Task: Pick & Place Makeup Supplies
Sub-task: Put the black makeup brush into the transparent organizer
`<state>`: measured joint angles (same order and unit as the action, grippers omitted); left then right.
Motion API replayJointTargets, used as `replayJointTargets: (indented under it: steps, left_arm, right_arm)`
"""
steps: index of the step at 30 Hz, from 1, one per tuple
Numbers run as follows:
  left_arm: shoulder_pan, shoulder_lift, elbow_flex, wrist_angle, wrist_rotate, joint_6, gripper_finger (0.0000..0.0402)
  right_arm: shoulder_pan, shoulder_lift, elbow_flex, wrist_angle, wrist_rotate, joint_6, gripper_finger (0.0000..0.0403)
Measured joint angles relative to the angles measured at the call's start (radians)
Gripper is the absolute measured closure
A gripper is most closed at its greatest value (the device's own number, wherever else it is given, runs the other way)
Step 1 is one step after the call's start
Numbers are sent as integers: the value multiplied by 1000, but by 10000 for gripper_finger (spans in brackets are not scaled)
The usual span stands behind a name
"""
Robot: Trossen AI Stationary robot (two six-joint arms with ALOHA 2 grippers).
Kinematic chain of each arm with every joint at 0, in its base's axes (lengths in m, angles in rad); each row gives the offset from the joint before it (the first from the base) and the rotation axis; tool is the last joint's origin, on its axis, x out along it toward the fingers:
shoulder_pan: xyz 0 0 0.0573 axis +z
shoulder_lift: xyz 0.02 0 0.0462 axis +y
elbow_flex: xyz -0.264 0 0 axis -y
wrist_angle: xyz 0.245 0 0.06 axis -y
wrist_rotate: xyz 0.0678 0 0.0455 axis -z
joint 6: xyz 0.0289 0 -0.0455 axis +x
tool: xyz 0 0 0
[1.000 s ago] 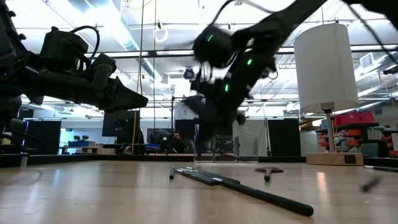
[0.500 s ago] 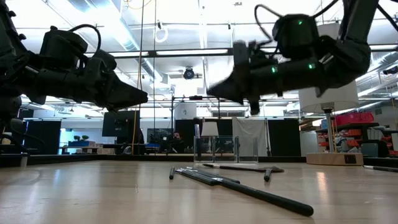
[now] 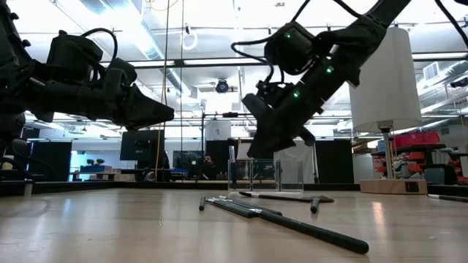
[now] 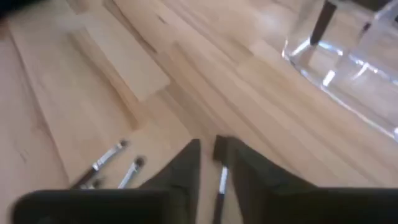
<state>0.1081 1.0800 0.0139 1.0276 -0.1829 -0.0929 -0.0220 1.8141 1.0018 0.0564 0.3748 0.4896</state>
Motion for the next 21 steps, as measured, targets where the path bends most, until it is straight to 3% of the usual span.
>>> replayJointTargets:
  steps: [5, 9, 15, 21]
  left_arm:
    - [0, 0, 0, 0, 1, 1, 266]
    - [0, 0, 0, 0, 0, 1, 266]
    - [0, 0, 0, 0, 0, 2, 266]
    - [0, 0, 0, 0, 0, 2, 266]
  right_arm:
    - [-18, 48, -13, 8, -17, 5, 228]
    - [-30, 110, -12, 52, -76, 2, 216]
    - [-30, 180, -8, 77, -64, -21, 267]
    - [-30, 191, -6, 22, -58, -76, 361]
